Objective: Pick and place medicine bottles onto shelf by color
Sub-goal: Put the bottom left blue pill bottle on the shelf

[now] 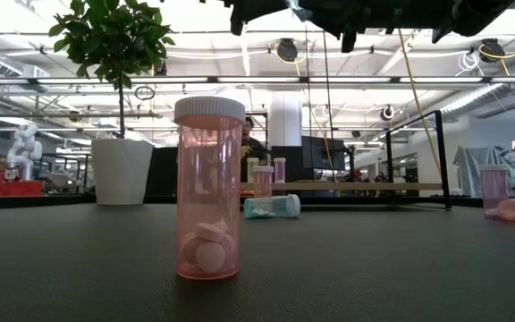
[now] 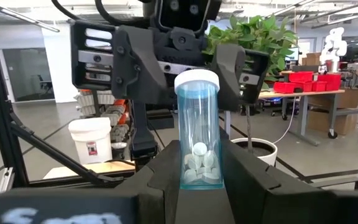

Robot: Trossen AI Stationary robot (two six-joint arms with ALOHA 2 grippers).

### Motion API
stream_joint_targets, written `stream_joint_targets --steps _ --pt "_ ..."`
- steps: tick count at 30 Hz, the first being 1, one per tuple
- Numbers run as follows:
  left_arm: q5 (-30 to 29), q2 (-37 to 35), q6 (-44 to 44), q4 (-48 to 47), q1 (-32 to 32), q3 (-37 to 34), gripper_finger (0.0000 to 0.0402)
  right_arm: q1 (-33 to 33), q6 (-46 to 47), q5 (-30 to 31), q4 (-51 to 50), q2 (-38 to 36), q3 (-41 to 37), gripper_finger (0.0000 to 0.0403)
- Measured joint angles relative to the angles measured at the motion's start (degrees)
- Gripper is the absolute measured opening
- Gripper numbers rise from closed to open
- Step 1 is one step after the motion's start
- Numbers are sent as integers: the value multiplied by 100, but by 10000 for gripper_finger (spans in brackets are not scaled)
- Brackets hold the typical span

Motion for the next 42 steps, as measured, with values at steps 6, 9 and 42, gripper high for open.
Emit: stream_joint_targets --steps 6,9,42 --pt "0 0 -8 -75 8 0 213 0 0 -2 6 0 0 98" --pt "-2 0 -11 -83 10 0 211 0 0 -4 7 0 0 98" --pt "430 0 95 -299 272 0 108 -111 143 0 -55 0 0 98"
